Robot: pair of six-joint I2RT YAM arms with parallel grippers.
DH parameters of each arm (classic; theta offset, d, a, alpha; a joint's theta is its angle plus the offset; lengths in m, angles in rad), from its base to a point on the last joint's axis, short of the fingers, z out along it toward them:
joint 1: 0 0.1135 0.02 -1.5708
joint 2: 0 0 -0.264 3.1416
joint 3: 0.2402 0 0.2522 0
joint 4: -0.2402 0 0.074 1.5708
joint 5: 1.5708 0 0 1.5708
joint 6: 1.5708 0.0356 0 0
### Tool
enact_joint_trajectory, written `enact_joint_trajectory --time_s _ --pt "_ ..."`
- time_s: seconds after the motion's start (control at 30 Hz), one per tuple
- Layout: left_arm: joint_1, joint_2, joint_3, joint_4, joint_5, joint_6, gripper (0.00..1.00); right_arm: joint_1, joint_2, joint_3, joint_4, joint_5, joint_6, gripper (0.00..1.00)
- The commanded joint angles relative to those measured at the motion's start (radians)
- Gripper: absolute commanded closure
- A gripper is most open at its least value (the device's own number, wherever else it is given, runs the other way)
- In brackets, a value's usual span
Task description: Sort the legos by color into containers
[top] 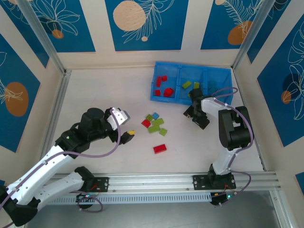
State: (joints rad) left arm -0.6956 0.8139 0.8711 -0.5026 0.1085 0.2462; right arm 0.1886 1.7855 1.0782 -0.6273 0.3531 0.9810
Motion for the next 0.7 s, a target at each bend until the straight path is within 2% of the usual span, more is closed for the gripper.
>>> enact_joint_trajectory --time_s 0.0,0.13,0.27,0.53,0.6,0.67 --pt "0.012 -0.005 -0.007 0.007 0.011 0.019 0.0 0.004 0.02 0.005 -0.017 -0.034 0.024 0.08" --pt "0.014 0.0 -0.007 0.011 0.02 0.019 0.0 0.029 -0.073 0.005 -0.012 -0.011 -0.016 0.04" --pt "0.016 0.007 -0.005 0.013 0.026 0.017 0.0 0.041 -0.162 0.001 0.033 0.039 -0.149 0.0" --pt "0.024 0.006 -0.004 0.008 0.026 0.015 0.0 0.012 -0.026 0.113 -0.003 -0.021 -0.398 0.0" --pt "0.024 0.004 -0.004 0.009 0.025 0.015 0.0 0.005 0.013 0.133 -0.01 -0.039 -0.435 0.04" --pt "0.022 0.004 -0.004 0.008 0.025 0.013 0.0 -0.003 0.043 0.146 -0.014 -0.047 -0.458 0.14"
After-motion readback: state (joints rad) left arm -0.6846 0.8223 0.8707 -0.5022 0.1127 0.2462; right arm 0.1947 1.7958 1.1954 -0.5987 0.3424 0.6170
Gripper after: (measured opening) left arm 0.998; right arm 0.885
